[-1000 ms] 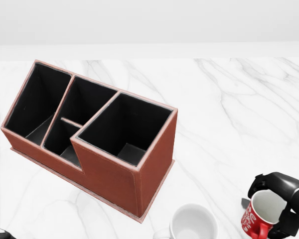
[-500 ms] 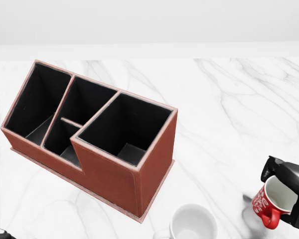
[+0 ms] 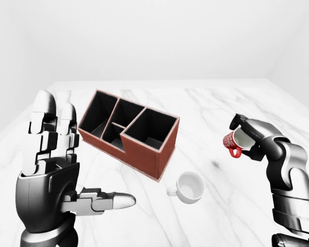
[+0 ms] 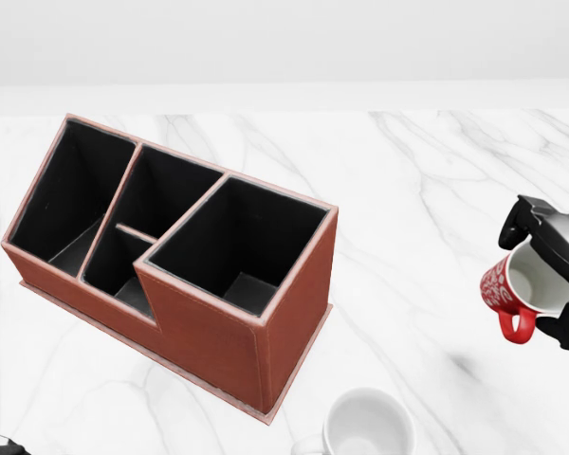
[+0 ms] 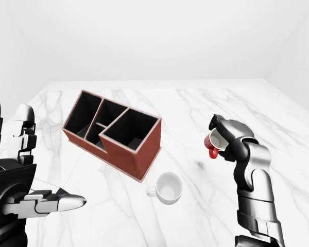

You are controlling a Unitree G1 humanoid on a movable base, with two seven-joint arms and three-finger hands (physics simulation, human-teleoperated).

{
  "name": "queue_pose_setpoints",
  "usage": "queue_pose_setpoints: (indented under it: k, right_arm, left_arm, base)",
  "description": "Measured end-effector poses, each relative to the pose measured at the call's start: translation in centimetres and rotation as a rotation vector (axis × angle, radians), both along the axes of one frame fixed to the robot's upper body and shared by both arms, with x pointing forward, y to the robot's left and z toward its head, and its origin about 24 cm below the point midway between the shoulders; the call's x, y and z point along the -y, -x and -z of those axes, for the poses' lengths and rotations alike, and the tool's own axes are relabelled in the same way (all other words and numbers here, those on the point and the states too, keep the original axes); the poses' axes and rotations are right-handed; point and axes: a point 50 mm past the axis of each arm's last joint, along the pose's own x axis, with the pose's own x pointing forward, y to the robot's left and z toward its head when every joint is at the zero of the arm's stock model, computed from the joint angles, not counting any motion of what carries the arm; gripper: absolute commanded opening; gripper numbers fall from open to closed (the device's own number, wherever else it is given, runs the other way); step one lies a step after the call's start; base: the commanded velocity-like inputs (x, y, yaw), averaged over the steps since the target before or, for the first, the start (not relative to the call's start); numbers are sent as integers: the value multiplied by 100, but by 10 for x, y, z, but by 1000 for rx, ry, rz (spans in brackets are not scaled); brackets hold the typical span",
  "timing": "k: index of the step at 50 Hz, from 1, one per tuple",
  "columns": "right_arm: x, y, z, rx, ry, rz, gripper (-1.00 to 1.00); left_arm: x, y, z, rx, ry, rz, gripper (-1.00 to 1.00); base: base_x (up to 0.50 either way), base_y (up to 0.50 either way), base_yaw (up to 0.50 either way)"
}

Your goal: Pick up the red mug and place it to the right of the caddy.

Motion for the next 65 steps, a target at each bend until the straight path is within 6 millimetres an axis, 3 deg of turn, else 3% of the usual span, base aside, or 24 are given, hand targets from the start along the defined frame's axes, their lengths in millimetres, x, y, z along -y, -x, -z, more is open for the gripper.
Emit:
queue_pose_setpoints:
  k: [10, 22, 47, 65]
  right_arm:
    - [-21, -13, -18, 65, 21, -61, -100]
    - [-47, -23, -18, 70, 18, -127, -100]
    - [-79, -40, 12, -50, -26, -200, -100]
    - [-87, -49, 39, -177, -57, -210, -100]
  left_arm:
    - [0, 0, 0, -3, 0, 1, 100]
    - [0, 0, 1, -6, 2, 3, 100]
    - [0, 0, 1, -8, 7, 6, 100]
    - [0, 0, 1, -9, 10, 9, 100]
  base:
    - [0, 0, 0]
    - [0, 0, 0]
    - [0, 0, 0]
    - [0, 0, 0]
